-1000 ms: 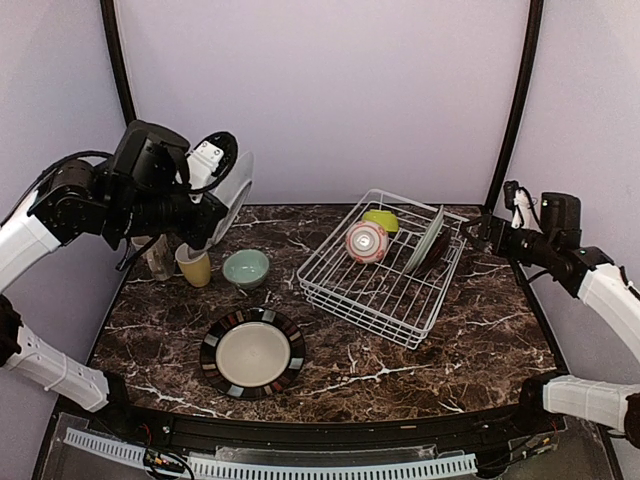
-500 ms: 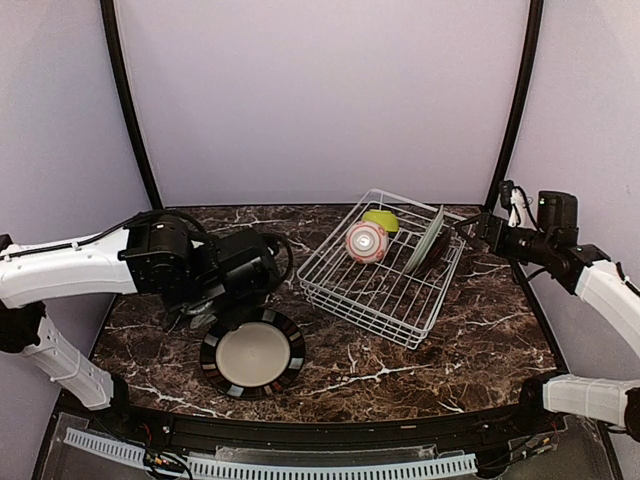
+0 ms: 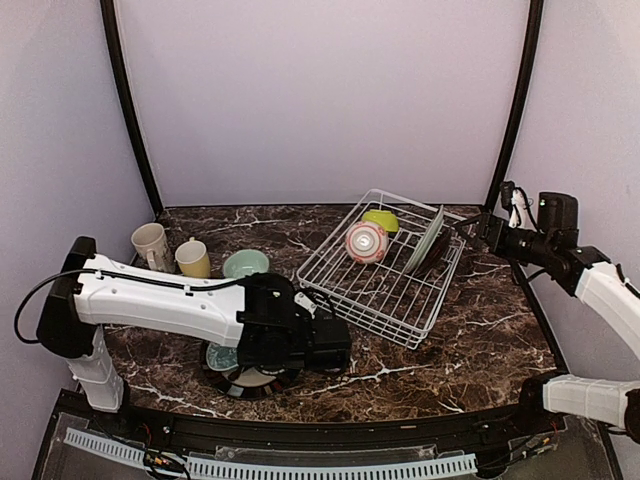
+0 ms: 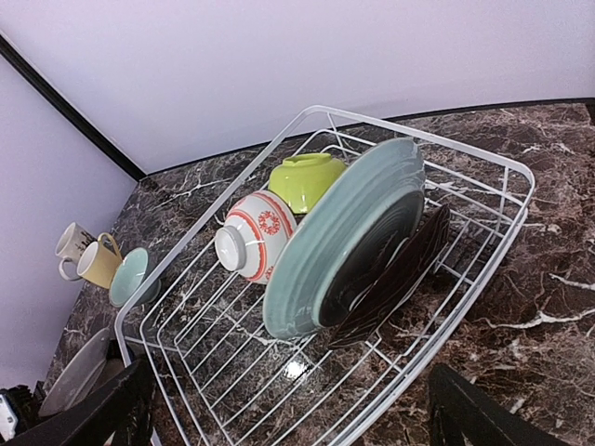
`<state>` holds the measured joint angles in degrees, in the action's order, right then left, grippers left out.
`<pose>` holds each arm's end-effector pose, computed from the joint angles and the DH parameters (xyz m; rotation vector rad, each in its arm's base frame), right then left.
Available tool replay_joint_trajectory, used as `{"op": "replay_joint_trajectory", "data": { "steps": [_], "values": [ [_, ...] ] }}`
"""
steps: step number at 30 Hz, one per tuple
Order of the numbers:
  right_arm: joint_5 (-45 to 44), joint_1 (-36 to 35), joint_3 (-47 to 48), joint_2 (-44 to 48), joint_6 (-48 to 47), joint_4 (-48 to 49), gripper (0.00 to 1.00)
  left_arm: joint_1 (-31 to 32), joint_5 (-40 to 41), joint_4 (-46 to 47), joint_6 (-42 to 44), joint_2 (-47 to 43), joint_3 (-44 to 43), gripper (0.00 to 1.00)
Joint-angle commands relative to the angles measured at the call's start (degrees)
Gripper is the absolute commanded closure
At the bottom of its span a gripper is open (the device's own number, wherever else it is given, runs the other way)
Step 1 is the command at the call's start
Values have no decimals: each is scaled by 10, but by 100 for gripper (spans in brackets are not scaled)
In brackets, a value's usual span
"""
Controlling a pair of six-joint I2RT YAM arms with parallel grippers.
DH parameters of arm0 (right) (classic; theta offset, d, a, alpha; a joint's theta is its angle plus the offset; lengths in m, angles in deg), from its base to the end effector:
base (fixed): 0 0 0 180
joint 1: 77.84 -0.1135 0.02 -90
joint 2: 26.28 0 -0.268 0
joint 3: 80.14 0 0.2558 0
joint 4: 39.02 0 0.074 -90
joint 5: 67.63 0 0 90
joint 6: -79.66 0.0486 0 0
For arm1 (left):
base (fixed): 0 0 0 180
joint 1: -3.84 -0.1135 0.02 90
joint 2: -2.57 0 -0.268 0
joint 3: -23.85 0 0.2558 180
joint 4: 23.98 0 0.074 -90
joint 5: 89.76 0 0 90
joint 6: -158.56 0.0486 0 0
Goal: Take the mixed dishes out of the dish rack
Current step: Place the plate on the plate.
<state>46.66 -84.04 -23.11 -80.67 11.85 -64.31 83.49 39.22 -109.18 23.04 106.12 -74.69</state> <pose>0.2252 0.0446 0.2976 -0.0058 2.0029 0.7376 0.0907 -0.3262 0.2399 0.7376 2.3972 0.4128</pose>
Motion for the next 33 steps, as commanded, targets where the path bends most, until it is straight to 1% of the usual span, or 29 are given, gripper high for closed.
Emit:
{"op": "replay_joint_trajectory", "data": {
  "steps": [1,3,7,13,15,18,20,27,29,30,33],
  "values": [
    [5,1,-17,5,10,28,1,15,95,-182,-98,43,-56,99],
    [6,2,-21,6,11,31,1,19,90,-183,-100,53,-56,99],
    [6,1,-25,2,9,32,1,22,73,-147,-79,56,-41,99],
    [7,1,-26,3,8,32,1,22,24,-125,-66,75,-28,98],
    [6,1,-27,3,7,34,1,22,7,-105,-59,74,-15,95],
    [6,1,-28,1,7,33,1,25,-18,-69,-35,67,9,85],
    [6,1,-28,2,7,32,1,26,-32,-47,-25,64,21,80],
    [3,2,-24,4,5,28,1,26,-66,30,0,54,53,70],
    [2,1,-23,4,4,27,1,26,-76,48,9,52,61,65],
    [1,1,-23,4,4,26,1,26,-85,61,13,50,67,61],
    [1,1,-22,3,3,26,1,26,-96,82,21,40,79,54]
  ]
}}
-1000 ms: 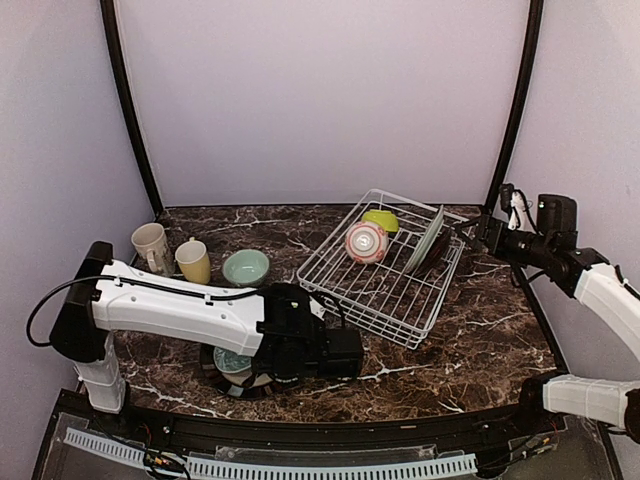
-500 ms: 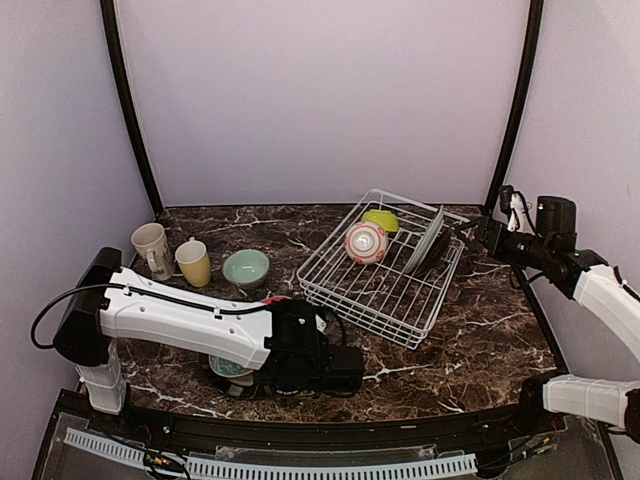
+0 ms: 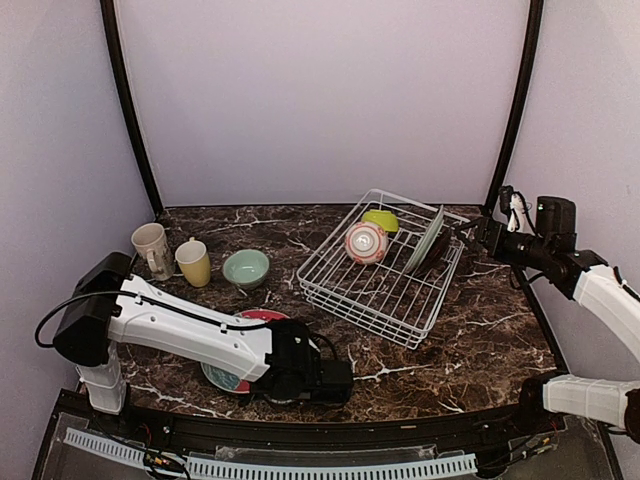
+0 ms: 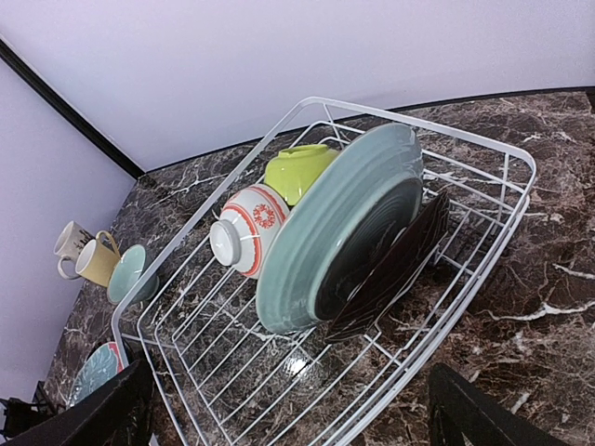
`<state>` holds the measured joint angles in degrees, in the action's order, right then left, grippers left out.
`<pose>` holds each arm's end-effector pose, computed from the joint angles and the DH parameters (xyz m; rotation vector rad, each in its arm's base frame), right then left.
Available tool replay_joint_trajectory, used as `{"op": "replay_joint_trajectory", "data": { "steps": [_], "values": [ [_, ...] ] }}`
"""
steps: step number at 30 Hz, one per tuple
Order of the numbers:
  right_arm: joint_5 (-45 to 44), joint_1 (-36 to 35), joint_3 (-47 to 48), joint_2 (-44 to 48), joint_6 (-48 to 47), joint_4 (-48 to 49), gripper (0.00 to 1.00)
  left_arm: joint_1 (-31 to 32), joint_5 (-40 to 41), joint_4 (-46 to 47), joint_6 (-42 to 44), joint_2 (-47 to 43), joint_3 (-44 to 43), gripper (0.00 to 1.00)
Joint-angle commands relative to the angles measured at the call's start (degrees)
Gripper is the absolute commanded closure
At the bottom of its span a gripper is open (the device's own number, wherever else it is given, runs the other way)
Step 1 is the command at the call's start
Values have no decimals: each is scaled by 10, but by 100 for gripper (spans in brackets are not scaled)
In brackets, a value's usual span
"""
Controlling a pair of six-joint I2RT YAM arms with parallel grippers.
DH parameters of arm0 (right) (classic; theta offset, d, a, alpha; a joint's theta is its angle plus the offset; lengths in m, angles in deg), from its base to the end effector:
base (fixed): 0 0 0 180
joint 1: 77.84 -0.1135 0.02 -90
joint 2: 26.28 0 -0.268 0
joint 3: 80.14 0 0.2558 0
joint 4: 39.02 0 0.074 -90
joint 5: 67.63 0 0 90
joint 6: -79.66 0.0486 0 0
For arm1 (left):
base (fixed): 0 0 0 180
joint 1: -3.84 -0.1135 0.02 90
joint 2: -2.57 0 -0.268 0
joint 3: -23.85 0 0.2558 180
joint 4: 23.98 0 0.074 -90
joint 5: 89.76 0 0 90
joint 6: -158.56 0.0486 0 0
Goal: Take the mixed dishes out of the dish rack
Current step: Place the plate on the plate.
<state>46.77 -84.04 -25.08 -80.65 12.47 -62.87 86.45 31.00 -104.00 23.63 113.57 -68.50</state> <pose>0.2249 0.0446 0.2879 0.0065 2.0131 0.7466 0.0685 -0.3349 0.1675 0.9184 2.5187 0.5081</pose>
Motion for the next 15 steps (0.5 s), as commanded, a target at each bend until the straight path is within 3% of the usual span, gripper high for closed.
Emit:
{"op": "replay_joint_trajectory", "data": {
  "steps": [1,6,8,15],
  "values": [
    [1,1,-2,2,-4,11,1,-4,-15,36,16,-41,22,51],
    [2,1,3,-1,-7,3,1,-6,-23,61,36,-71,38,41],
    [0,1,5,-4,-10,1,1,-10,-33,77,44,-85,41,27],
    [-5,1,17,-15,-19,-10,1,-19,-93,167,115,-142,60,8]
  ]
}}
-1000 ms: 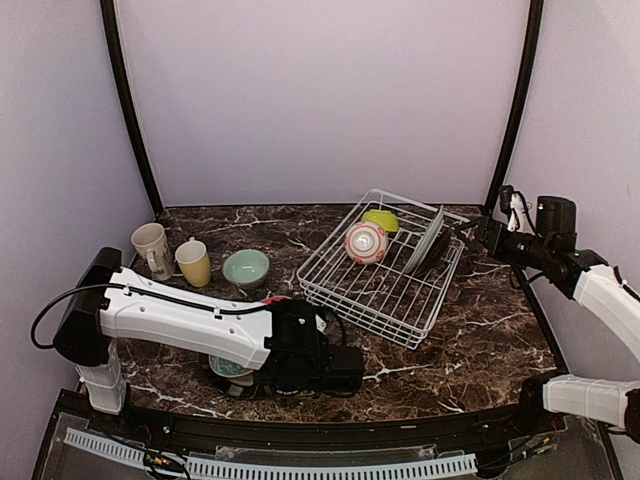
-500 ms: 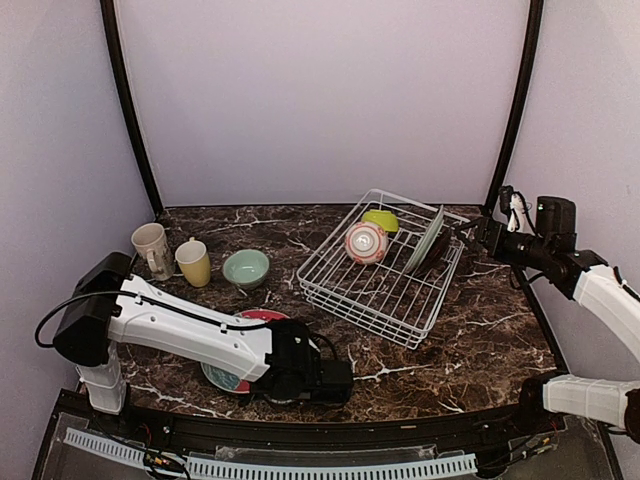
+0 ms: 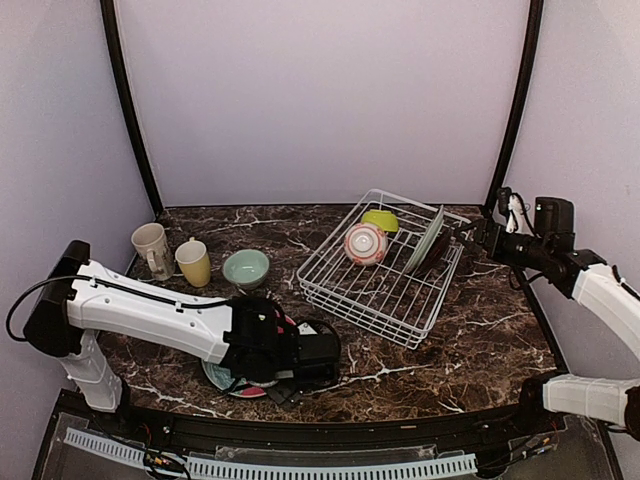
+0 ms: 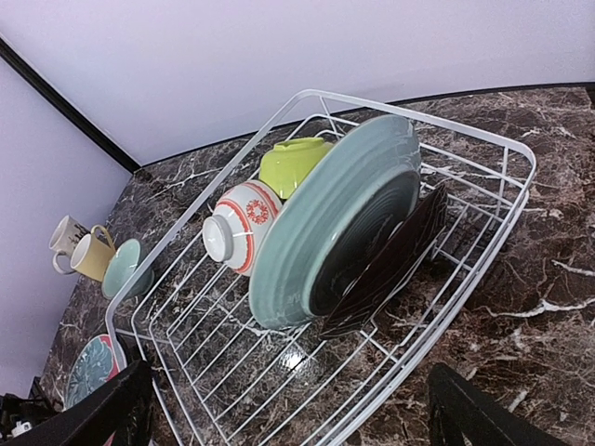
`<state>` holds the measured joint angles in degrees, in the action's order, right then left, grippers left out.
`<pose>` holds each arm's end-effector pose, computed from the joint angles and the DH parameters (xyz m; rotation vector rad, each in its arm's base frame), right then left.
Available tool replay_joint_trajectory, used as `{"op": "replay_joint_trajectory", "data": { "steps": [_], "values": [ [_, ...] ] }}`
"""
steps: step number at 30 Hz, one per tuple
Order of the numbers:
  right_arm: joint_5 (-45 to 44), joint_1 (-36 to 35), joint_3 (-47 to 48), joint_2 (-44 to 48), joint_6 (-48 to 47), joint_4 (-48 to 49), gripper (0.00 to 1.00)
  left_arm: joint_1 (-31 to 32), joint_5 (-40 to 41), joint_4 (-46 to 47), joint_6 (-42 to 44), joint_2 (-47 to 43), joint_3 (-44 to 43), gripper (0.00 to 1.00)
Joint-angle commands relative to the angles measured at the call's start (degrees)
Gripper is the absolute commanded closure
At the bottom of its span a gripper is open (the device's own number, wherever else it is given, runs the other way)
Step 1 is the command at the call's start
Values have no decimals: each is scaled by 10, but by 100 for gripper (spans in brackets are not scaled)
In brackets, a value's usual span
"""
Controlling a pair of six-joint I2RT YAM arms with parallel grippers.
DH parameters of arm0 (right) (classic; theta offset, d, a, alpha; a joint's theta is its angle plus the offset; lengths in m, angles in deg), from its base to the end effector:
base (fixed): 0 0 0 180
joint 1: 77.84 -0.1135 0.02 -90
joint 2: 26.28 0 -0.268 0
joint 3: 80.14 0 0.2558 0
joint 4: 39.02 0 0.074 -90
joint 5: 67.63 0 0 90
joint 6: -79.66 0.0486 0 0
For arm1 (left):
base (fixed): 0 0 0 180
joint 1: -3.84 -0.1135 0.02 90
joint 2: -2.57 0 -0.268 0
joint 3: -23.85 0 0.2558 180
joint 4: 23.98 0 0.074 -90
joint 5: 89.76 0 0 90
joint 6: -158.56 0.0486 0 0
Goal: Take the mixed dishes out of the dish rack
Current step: Place the plate on the plate, then grab the plate from the dish rack.
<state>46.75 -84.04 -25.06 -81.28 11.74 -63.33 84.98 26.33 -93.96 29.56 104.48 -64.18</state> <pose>0.2264 0.0448 0.2849 -0.0004 2.0298 0.7386 0.0729 -0.3289 0.1974 0.9354 2.5208 0.1858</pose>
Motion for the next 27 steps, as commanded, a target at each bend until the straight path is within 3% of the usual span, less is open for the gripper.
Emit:
{"op": "replay_joint_trajectory", "data": {
  "steps": [1,6,14,27],
  "values": [
    [-5,1,18,-12,-13,-7,1,-5,-54,77,67,-63,21,3],
    [-8,2,30,-24,-23,-18,1,-30,-113,156,132,-110,31,1],
    [-39,1,39,-20,-39,-37,1,-145,-252,327,199,-169,33,3],
    [-109,1,66,-8,-37,-81,1,-228,-363,448,237,35,-198,7]
  ]
}}
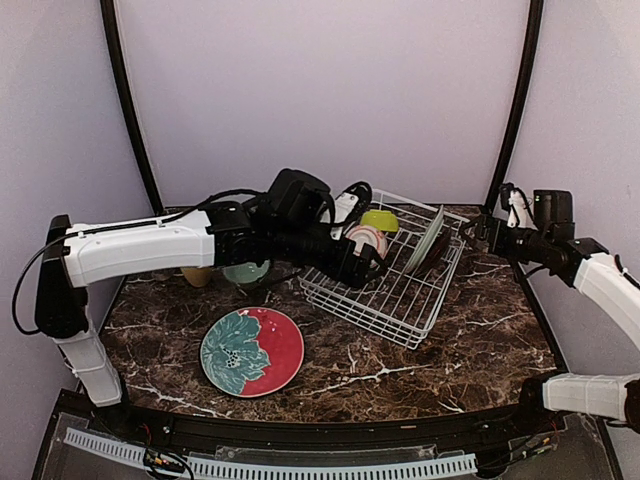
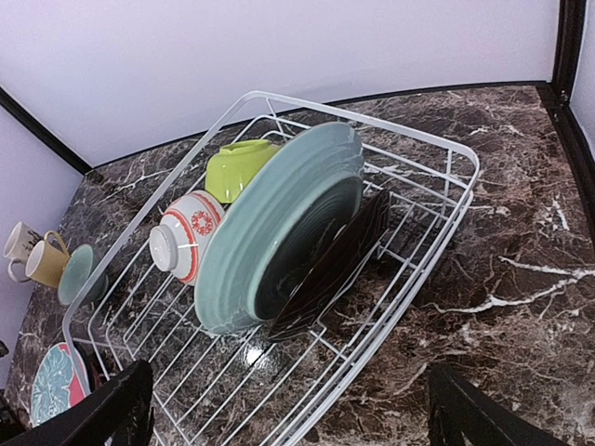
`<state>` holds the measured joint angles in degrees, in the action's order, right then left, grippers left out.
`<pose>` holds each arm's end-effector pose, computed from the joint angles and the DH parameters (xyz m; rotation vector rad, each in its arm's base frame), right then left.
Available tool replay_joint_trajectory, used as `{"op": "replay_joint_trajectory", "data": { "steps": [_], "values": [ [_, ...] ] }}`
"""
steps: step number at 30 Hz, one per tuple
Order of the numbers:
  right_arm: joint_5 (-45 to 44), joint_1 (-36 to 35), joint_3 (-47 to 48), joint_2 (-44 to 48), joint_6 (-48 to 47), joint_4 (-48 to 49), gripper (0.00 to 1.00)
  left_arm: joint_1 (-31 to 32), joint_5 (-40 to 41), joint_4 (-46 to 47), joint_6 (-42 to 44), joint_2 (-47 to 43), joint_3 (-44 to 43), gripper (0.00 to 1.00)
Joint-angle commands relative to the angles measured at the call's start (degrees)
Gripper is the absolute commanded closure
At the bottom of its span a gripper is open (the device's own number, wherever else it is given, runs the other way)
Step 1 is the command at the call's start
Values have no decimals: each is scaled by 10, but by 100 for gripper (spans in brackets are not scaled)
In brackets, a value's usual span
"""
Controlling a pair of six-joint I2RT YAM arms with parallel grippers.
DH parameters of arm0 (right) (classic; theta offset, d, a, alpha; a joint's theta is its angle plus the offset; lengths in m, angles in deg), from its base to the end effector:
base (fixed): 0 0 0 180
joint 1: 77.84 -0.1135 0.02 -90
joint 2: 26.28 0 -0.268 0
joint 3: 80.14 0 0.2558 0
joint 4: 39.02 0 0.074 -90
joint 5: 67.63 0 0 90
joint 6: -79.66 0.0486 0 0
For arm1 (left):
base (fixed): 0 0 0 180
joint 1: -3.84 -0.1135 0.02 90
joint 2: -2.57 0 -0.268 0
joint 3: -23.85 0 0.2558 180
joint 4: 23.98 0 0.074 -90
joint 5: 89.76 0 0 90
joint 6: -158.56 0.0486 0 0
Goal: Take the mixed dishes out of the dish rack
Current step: Grab the plate from the dish rack.
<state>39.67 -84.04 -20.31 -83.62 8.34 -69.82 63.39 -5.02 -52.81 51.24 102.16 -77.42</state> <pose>0.2340 0.0400 0.2931 0.0383 2.0908 0.5773 0.2137 -0.3723 0.3294 0.8397 2.0051 -0.9035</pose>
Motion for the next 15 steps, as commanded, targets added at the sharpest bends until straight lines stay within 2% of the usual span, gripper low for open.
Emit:
{"op": "replay_joint_trajectory", "data": {
  "steps": [1,10,15],
  "values": [
    [-43,1,18,20,-3,-18,1,-13,-57,34,22,88,-103,7],
    [-26,2,-1,40,-11,-17,1,-13,-55,21,46,258,-313,12],
    [-22,1,-5,44,-17,-22,1,-13,-25,56,58,312,-360,16]
  ]
}}
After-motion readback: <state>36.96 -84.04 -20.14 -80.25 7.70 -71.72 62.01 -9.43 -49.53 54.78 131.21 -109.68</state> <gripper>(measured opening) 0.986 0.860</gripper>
